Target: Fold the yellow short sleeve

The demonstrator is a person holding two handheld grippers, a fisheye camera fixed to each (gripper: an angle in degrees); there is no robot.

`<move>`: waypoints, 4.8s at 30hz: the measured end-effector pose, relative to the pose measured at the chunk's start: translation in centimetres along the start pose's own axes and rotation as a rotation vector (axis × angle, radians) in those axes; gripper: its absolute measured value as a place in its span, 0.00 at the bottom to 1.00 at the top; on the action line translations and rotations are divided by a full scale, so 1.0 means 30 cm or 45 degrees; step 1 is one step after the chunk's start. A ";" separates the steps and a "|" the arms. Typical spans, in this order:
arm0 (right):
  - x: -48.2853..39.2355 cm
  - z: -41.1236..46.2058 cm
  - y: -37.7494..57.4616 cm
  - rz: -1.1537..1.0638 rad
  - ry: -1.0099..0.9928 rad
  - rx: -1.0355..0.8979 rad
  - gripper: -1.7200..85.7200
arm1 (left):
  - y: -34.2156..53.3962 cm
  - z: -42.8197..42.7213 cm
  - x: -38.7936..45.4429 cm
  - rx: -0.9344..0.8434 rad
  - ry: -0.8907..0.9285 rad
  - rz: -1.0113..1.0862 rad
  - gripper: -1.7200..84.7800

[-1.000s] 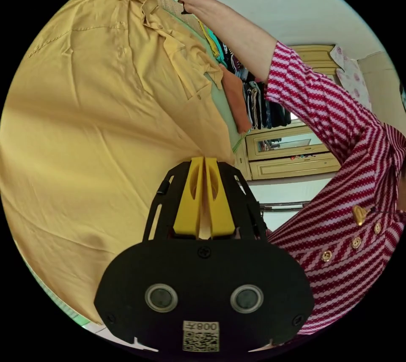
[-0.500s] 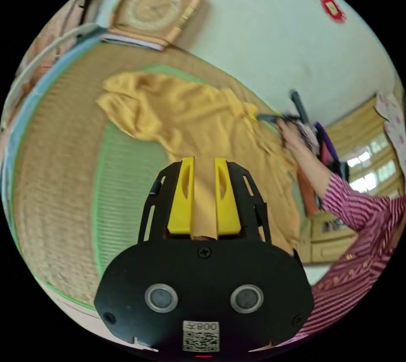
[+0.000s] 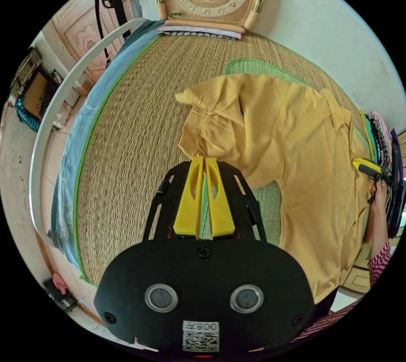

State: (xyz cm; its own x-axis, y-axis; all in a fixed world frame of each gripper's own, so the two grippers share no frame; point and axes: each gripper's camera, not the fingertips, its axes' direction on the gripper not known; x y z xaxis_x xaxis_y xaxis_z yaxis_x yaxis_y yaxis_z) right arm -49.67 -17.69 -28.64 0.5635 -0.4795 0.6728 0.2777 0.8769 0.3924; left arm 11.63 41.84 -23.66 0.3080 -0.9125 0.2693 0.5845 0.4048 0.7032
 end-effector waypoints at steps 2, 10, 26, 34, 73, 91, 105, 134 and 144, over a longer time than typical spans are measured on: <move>0.018 0.018 0.018 0.015 -0.003 -0.013 0.10 | 0.057 -0.067 -0.015 0.015 0.039 0.011 0.03; 0.075 -0.043 0.063 0.054 -0.077 0.039 0.11 | -0.048 -0.224 -0.003 0.120 0.158 0.031 0.03; 0.250 -0.296 0.789 0.503 -0.120 0.068 0.15 | -0.086 -0.389 0.307 0.005 0.782 0.483 0.11; 0.037 -0.235 0.752 0.217 -0.092 -0.091 0.15 | -0.258 -0.387 0.624 -0.109 0.892 0.578 0.12; 0.572 -0.878 1.556 0.186 -1.255 0.745 0.02 | -0.638 -0.651 0.864 -0.033 0.903 0.466 0.04; 0.266 -0.732 1.308 -0.038 -1.322 0.294 0.02 | -0.681 -0.335 0.979 -0.177 0.574 0.474 0.04; 0.181 -0.500 1.213 0.144 -1.329 0.075 0.07 | -0.425 -0.118 0.816 -0.182 0.957 0.435 0.13; -0.419 -0.748 1.146 -0.064 -0.210 -0.153 0.04 | 0.310 0.432 0.652 -0.550 1.322 0.454 0.03; -0.452 -0.908 1.238 -0.078 -0.166 -0.181 0.02 | 0.432 0.617 0.656 -0.666 1.315 0.426 0.03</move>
State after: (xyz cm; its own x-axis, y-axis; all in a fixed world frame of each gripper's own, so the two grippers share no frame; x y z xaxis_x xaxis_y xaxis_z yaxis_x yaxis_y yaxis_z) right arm -25.79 22.31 -40.27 0.4388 -0.5244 0.7297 0.4209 0.8374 0.3486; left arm 11.36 28.05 2.94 0.8182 -0.3763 -0.4346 0.5207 0.8055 0.2830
